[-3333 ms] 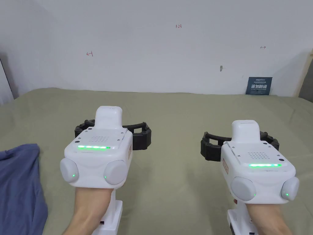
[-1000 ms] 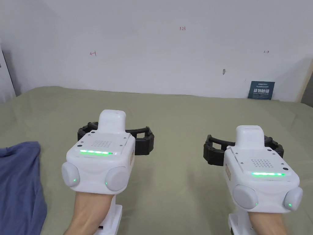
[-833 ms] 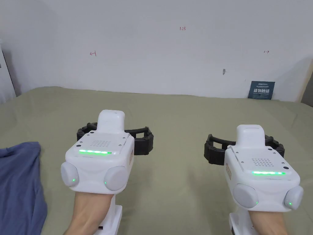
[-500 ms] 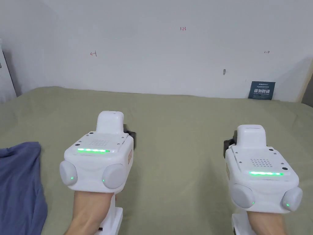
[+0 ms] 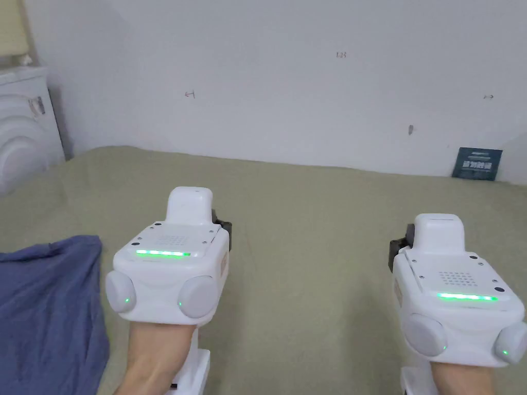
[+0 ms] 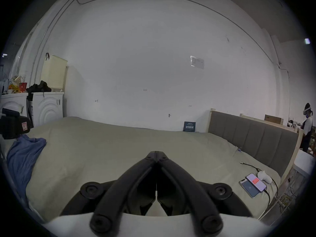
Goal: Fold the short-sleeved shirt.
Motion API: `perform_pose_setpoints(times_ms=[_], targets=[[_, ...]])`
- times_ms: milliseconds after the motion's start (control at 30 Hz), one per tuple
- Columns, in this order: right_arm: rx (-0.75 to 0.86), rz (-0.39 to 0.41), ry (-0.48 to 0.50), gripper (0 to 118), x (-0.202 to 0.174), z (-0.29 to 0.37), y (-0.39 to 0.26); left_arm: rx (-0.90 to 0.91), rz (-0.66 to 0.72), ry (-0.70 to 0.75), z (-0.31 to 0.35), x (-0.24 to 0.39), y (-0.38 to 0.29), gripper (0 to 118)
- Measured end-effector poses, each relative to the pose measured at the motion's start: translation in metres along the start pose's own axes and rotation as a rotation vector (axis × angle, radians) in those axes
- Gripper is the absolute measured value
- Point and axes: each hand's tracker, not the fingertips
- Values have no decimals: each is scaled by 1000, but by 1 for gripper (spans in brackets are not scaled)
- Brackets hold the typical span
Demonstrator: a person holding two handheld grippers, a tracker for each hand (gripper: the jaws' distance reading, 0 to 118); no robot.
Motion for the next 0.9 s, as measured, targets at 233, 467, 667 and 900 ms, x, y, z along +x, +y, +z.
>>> perform_pose_setpoints(times_ms=[233,467,667,900], targets=[[18,-8,260,0,-107,-12,14,11,23,237,30,-106,7,1],[24,-23,514,0,-218,3,21,-2,39,507,86,-210,2,2],[16,-30,620,0,-271,11,22,-24,59,625,113,-266,-10,3],[2,-9,651,0,-294,4,18,-65,73,627,93,-289,-23,4]])
